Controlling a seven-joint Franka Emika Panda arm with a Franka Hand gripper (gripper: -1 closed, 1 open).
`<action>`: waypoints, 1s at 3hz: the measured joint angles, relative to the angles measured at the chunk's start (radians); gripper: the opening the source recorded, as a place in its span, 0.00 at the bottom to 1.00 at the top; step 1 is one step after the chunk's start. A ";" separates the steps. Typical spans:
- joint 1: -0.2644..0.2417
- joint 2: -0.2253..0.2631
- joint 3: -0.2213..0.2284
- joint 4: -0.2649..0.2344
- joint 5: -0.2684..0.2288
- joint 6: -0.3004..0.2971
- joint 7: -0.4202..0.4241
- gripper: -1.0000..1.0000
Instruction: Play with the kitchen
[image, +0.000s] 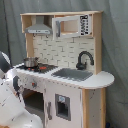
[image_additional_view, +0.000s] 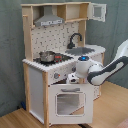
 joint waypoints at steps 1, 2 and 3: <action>0.034 0.000 0.000 -0.004 0.006 0.016 0.106 0.00; 0.066 0.001 -0.002 -0.007 0.008 0.021 0.211 0.00; 0.100 0.005 -0.009 -0.015 0.008 0.021 0.306 0.00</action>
